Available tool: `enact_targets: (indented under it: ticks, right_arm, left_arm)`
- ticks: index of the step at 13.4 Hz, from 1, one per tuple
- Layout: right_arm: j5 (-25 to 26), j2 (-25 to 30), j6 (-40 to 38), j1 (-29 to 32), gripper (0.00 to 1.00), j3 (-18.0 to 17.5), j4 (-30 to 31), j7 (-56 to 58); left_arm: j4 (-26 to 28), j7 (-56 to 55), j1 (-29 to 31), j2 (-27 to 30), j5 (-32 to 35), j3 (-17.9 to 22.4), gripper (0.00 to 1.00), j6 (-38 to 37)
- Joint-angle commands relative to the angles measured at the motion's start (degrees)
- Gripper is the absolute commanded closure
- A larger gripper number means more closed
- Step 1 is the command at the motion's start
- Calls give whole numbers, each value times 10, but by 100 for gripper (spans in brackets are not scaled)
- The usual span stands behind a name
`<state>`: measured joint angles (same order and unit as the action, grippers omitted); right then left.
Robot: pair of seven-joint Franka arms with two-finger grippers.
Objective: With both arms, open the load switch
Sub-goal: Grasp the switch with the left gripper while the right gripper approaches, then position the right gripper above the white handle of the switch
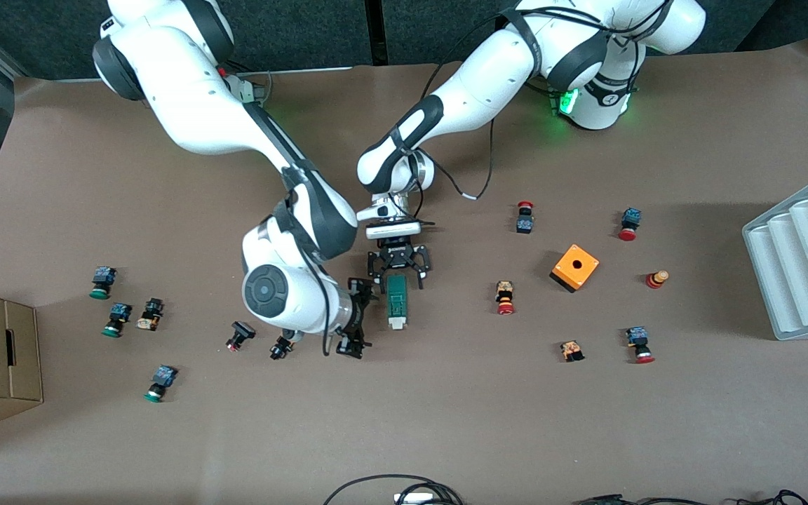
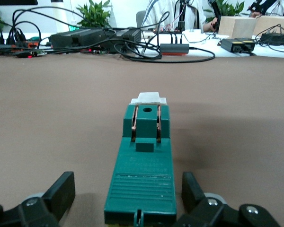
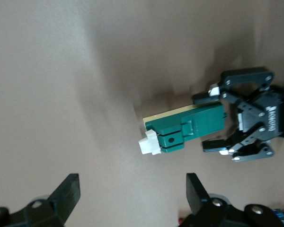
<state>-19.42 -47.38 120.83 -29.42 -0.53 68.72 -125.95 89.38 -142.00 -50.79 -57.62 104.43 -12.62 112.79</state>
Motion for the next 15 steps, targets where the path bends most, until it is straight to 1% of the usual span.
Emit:
enact_targets:
  ticks: [1, 3, 4, 7, 8, 10, 11, 12, 13, 15]
  right_arm:
    - [-25, -48, 21, -6, 0, 3, -52, -41]
    - [-46, -70, 33, -7, 1, 4, -67, -48]
    - [-65, -81, 48, -6, 3, 4, -68, -47]
    - [-102, -105, 61, -2, 7, 3, -75, -47]
    - [-119, -109, 62, -2, 12, 3, -76, -47]
    - [-126, -109, 61, -3, 19, 2, -76, -49]
    - [-126, -110, 60, -3, 28, 1, -76, -48]
    - [-126, -110, 58, -4, 28, 1, -75, -48]
    - [-126, -109, 51, -5, 29, 1, -75, -48]
    - [-125, -108, 10, -6, 29, 5, -75, -46]
  left_arm:
    - [-24, -9, -8, -14, 7, 2, 1, -17]
    - [-38, -12, -9, -14, -6, 1, 1, -17]
    - [-44, -17, -11, -14, -13, 1, 2, -16]
    - [-47, -18, -15, -16, -19, -1, 6, -16]
    - [-48, -19, -15, -17, -22, -1, 8, -16]
    - [-47, -19, -29, -18, -40, -1, 12, -16]
    - [-47, -20, -33, -18, -50, 0, 13, -17]
    - [-46, -20, -37, -17, -54, 0, 16, -18]
    - [-45, -21, -40, -16, -53, 0, 17, -19]
    - [-34, -30, -44, -17, -51, 0, 21, -44]
